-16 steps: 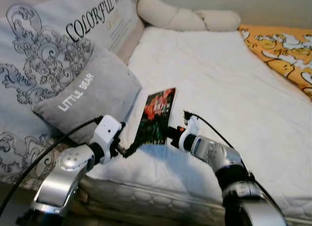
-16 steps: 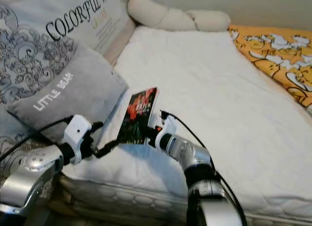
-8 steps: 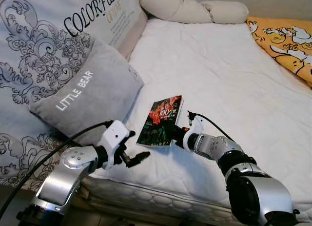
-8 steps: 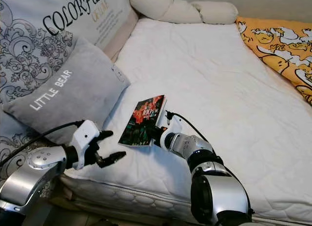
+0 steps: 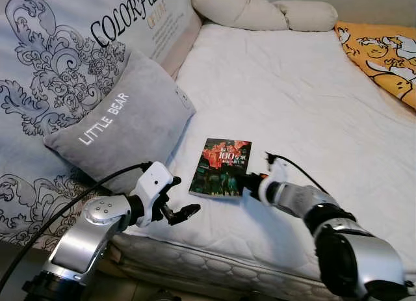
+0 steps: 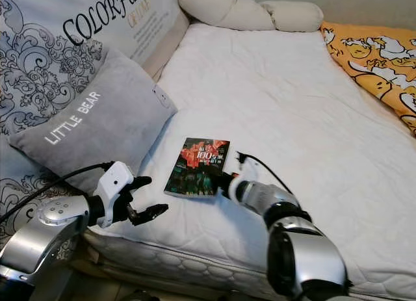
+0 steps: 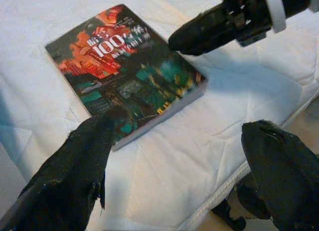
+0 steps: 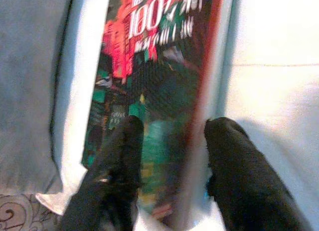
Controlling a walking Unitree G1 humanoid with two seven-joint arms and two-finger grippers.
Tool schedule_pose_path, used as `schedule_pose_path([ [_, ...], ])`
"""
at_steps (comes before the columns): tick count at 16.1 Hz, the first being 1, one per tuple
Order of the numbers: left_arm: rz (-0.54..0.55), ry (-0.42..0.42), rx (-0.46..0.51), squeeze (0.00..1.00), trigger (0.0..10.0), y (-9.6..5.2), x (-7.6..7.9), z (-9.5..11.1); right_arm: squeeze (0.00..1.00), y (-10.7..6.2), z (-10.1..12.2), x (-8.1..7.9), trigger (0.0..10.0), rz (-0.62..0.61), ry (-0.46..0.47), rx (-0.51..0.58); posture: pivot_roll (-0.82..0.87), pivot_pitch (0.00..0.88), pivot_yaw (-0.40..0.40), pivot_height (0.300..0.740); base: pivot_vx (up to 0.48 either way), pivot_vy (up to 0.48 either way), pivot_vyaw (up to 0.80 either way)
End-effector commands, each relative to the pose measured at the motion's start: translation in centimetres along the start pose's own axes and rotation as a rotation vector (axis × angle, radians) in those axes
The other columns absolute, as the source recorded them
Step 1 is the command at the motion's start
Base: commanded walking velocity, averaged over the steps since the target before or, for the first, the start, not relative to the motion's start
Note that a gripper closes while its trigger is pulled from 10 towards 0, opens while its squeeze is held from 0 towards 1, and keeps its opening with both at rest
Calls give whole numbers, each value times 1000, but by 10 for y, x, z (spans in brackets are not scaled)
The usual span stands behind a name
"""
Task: Clean up the room
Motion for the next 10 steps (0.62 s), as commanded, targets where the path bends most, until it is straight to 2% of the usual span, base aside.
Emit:
schedule_pose_path([
  [1,4,7,-22,0,10000,4,-1,-1,1000,-5,-3,11,10000,-16,0,-1,-20,6,24,740,0,0,0],
  [3,21,6,-20,0,10000,7,-2,-3,1000,-12,0,20,10000,1,-2,28,-34,0,23,740,0,0,0],
  [5,33,14,23,0,10000,9,-1,-1,1000,-17,5,20,10000,68,-22,86,-43,0,16,740,0,0,0],
  [7,95,7,108,0,10000,11,-2,6,1000,-23,6,17,10000,93,-204,154,-52,0,23,740,0,0,0],
  [8,211,-24,231,0,10000,12,-7,16,1000,-29,6,13,10000,-36,-454,240,-73,0,35,740,0,0,0],
  [9,269,-52,284,0,10000,12,-10,20,1000,-33,7,9,10000,-103,-525,297,-79,0,38,740,0,0,0],
  [10,344,-99,343,0,10000,11,-11,22,1000,-41,10,1,10000,-181,-544,397,-92,0,42,740,0,-398,0],
])
Point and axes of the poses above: a point about 5 cm out from each wrist's last joint towards the gripper, its own y axis pointing out of the wrist towards the gripper, its own z axis along the axis of the wrist's last joint, x = y × z, the point moved 1 cm from there along y, pointing out of the wrist towards the gripper, and after that the axes turned 14 degrees about -y, right-handed, at the moved point
